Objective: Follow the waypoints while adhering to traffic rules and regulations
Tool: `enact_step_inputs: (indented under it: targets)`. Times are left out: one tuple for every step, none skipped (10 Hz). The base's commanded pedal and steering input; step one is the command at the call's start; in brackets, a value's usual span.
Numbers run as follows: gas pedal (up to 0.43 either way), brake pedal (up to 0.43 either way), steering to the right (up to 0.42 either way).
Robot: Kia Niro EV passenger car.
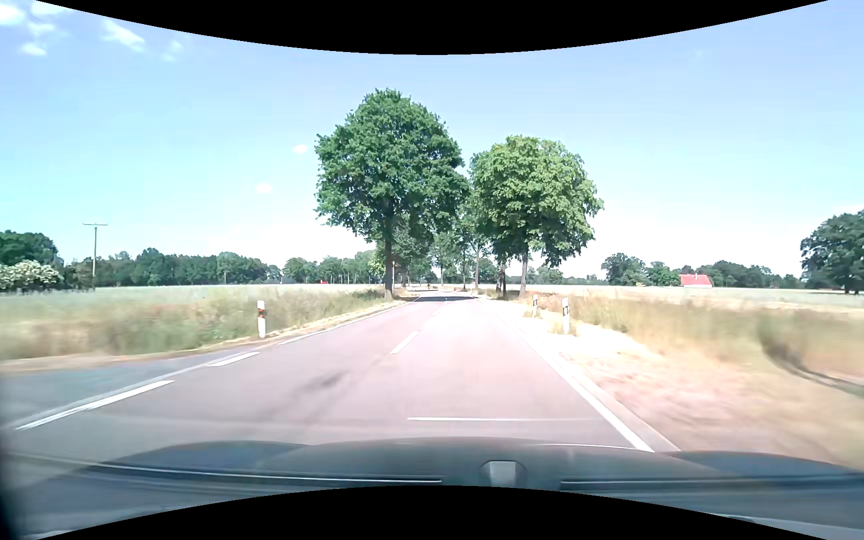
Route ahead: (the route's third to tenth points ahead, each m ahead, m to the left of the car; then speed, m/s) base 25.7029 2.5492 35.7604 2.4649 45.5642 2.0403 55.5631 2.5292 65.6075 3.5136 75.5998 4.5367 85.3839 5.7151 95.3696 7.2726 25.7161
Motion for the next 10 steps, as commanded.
enact_step_inputs:
  targets:
    - [0.000, 0.195, 0.005]
    - [0.000, 0.220, 0.004]
    - [0.000, 0.226, 0.004]
    - [0.000, 0.238, 0.003]
    - [0.000, 0.238, 0.003]
    - [0.000, 0.238, 0.003]
    - [0.000, 0.244, 0.003]
    - [0.000, 0.244, 0.003]
    - [0.000, 0.232, 0.001]
    - [0.000, 0.226, 0.000]
